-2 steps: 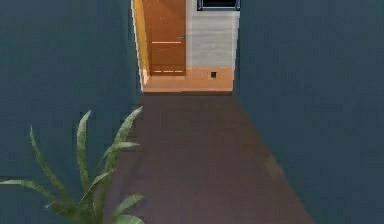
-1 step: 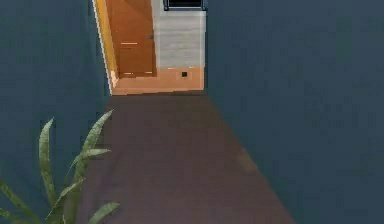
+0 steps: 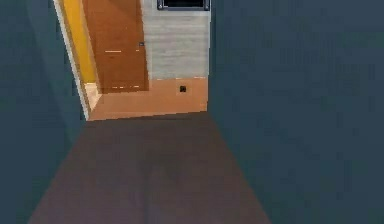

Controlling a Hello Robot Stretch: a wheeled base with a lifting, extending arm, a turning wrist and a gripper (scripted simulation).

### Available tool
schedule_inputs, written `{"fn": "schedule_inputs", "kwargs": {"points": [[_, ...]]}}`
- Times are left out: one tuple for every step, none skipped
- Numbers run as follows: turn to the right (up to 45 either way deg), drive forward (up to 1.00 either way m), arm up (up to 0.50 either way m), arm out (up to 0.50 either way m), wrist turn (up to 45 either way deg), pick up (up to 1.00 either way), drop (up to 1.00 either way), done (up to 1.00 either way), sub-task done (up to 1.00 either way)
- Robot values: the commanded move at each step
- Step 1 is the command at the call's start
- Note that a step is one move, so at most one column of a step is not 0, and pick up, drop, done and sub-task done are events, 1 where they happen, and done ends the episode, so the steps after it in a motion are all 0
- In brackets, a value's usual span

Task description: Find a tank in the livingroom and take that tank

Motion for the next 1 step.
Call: {"fn": "schedule_inputs", "kwargs": {"points": [[9.0,0.0,0.0,0.0,0.0,0.0,0.0,0.0,0.0]]}}
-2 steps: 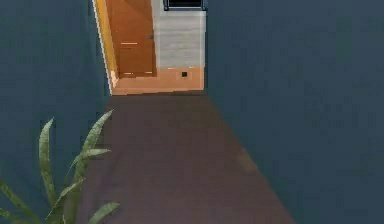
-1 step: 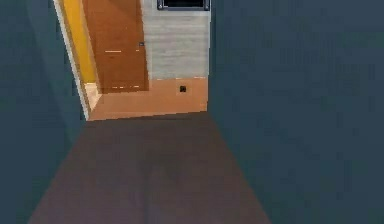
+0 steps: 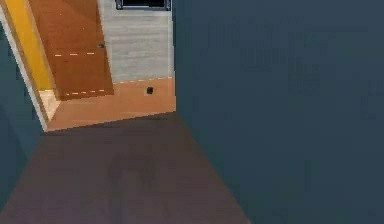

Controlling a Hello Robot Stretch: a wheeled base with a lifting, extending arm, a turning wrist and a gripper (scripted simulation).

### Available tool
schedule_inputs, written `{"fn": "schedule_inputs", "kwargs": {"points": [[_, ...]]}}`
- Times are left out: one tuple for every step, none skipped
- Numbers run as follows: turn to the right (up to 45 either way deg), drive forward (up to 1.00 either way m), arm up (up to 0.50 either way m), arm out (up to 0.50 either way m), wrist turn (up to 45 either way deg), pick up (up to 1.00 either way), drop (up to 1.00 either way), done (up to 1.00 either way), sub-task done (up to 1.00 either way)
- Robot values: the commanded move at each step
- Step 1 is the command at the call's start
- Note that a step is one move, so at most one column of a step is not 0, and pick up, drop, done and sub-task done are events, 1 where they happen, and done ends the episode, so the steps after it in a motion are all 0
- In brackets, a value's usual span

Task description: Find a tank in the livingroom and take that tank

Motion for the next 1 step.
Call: {"fn": "schedule_inputs", "kwargs": {"points": [[0.0,0.2,0.0,0.0,0.0,0.0,0.0,0.0,0.0]]}}
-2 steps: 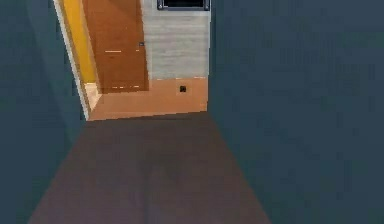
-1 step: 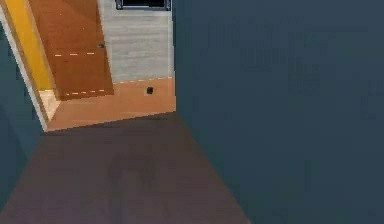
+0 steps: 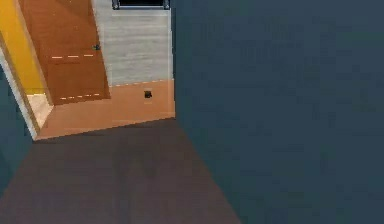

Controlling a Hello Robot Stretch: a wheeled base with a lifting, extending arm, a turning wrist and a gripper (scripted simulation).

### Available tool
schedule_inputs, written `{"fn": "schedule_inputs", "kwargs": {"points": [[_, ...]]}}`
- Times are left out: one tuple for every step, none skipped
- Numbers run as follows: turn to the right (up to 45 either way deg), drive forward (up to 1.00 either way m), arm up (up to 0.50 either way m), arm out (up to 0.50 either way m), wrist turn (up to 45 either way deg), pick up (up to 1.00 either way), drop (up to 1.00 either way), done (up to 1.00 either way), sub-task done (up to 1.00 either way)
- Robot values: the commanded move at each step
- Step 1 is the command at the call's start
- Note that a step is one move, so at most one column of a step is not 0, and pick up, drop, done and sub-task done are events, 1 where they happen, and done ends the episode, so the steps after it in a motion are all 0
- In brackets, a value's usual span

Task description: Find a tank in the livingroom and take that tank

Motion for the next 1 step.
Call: {"fn": "schedule_inputs", "kwargs": {"points": [[-30.0,0.0,0.0,0.0,0.0,0.0,0.0,0.0,0.0]]}}
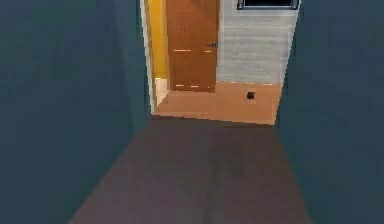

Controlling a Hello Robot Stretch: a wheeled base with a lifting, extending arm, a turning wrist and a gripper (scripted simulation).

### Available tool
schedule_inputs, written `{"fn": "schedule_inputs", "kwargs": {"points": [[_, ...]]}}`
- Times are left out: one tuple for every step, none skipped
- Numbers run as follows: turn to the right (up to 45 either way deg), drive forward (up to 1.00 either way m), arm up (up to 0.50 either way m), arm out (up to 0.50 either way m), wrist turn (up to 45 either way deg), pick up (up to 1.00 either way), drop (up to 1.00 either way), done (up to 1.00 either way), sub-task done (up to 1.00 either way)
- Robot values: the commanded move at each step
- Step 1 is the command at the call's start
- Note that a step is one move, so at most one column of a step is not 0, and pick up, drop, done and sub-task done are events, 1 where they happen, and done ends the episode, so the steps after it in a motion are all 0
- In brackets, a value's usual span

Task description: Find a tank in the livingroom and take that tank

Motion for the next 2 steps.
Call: {"fn": "schedule_inputs", "kwargs": {"points": [[0.0,1.0,0.0,0.0,0.0,0.0,0.0,0.0,0.0],[0.0,1.0,0.0,0.0,0.0,0.0,0.0,0.0,0.0]]}}
